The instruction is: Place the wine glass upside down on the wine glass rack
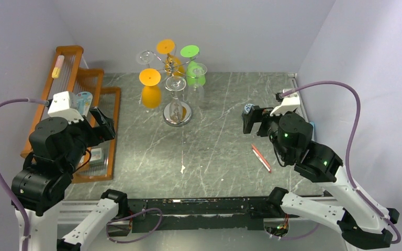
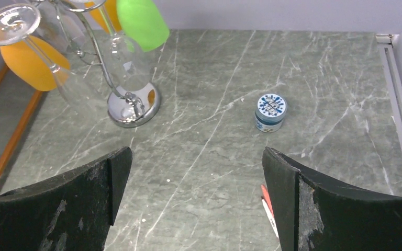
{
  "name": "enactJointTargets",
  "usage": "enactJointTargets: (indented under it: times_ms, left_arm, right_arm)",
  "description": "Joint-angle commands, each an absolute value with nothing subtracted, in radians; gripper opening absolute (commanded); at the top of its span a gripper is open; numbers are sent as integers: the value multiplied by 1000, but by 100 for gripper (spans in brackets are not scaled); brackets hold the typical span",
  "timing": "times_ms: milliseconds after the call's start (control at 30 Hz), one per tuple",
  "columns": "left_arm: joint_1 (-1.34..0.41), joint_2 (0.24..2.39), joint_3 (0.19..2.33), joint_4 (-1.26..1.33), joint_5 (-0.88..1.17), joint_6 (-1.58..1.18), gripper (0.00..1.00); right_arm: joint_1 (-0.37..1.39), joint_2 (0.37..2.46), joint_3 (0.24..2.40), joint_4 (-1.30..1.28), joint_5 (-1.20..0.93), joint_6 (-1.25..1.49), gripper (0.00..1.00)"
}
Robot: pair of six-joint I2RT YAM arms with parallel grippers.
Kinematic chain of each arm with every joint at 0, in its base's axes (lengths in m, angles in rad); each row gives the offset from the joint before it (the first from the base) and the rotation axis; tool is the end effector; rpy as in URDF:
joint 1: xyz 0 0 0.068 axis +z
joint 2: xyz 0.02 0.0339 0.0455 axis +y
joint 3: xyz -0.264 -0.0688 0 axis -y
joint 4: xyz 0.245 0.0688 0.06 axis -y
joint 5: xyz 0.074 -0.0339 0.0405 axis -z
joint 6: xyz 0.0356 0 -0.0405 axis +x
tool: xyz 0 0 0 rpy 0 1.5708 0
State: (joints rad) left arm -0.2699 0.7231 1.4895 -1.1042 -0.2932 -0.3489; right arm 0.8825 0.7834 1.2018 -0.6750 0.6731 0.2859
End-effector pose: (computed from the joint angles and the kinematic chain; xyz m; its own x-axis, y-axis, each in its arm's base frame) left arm 0.0595 -0.0058 0.4655 -0.2976 -0.2572 -0.9194 -0.1163 0.9656 -0.2325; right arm 0.1003 0.0870 0.4283 -0.2170 0.0834 -0.9726 -0.1664 0.9786 0.1210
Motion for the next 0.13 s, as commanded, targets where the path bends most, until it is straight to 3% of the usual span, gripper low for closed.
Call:
enactJointTargets:
  times_ms: [0,100]
  left_arm:
    - [-264,729,1508,-1081,-283,-328,96]
    - [-264,728,1505,-1085,-282,-331,97]
  right_arm:
    - [879,790,1237,-663,645,270,100]
    - [879,787,1237,-658,634,264,100]
